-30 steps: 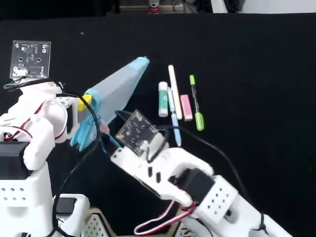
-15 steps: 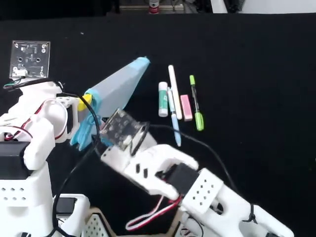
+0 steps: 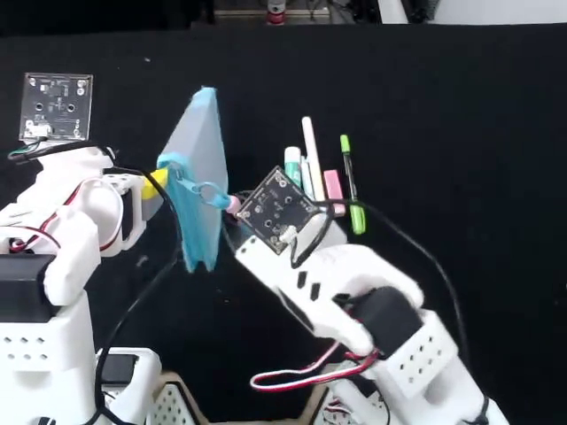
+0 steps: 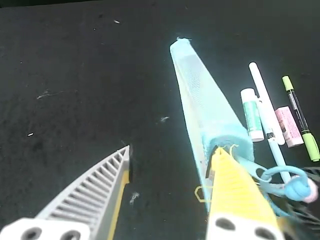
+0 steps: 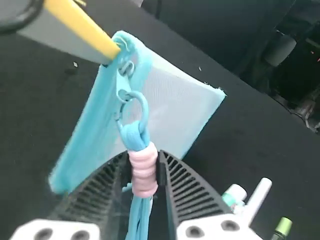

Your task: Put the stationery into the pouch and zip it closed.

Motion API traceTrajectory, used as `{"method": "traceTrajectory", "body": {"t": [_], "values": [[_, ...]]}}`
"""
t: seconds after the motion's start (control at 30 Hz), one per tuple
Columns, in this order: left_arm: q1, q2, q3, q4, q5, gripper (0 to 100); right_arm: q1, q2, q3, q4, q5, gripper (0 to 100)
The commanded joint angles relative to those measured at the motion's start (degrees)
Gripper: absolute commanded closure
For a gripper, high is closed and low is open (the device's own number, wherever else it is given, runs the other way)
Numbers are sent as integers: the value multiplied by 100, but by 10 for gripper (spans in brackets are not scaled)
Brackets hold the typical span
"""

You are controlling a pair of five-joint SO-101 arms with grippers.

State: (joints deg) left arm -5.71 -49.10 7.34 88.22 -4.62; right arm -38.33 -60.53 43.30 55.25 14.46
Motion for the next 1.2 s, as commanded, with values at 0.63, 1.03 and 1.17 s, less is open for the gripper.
{"method": "traceTrajectory", "body": {"t": [0.63,1.03,1.17], "values": [[1402,-53,-1130,589,-2251,747,185,1165,-1393,651,343,988],[1393,-62,-971,1196,-2224,747,185,1191,-1727,668,352,988],[1182,-18,-927,1257,-1415,747,185,1191,-1727,659,352,988]]}}
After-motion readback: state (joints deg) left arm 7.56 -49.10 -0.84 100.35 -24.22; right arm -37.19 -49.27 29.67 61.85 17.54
